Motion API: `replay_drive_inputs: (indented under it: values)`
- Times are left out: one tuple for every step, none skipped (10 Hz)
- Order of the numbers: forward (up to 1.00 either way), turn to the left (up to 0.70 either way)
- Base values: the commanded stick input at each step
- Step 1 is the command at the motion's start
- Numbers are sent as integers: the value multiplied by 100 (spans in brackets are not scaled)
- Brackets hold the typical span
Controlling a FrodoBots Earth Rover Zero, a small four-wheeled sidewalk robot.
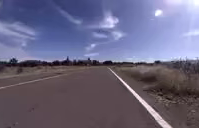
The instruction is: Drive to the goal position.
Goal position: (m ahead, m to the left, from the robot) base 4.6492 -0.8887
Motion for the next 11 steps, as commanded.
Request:
replay_drive_inputs:
  values:
    - [100,-13]
    - [100,-36]
    - [100,-39]
    - [100,-40]
    - [100,-40]
    - [100,-7]
    - [100,0]
    - [100,0]
    - [100,0]
    - [100,0]
    - [99,0]
